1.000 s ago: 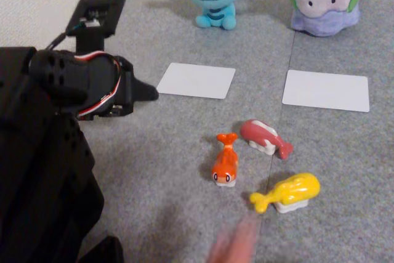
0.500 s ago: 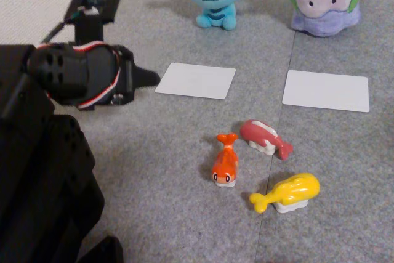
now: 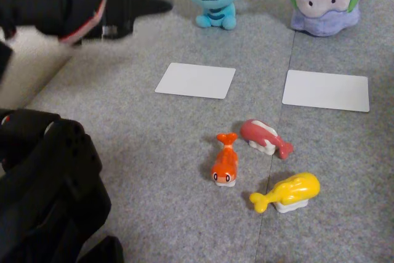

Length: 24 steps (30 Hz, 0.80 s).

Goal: Wooper wants to eat egg sudhi, and Goomy wants to eat shrimp sushi

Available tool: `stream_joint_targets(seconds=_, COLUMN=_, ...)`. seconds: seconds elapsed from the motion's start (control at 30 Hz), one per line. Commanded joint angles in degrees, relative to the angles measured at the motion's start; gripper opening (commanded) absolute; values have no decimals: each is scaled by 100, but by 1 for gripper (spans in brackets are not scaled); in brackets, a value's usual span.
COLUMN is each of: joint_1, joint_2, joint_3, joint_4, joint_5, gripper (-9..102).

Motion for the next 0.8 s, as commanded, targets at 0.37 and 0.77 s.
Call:
stream_joint_targets(seconds=0.37, joint_1=2716, joint_2=-3981, joint_3=-3551, joint_4=1591, joint_5=-1055, gripper=24)
stream_joint_targets(seconds=0.77, joint_1=4342, joint_2=-5660, joint_3=-3911, joint_4=2206, joint_5=-2224, gripper=26)
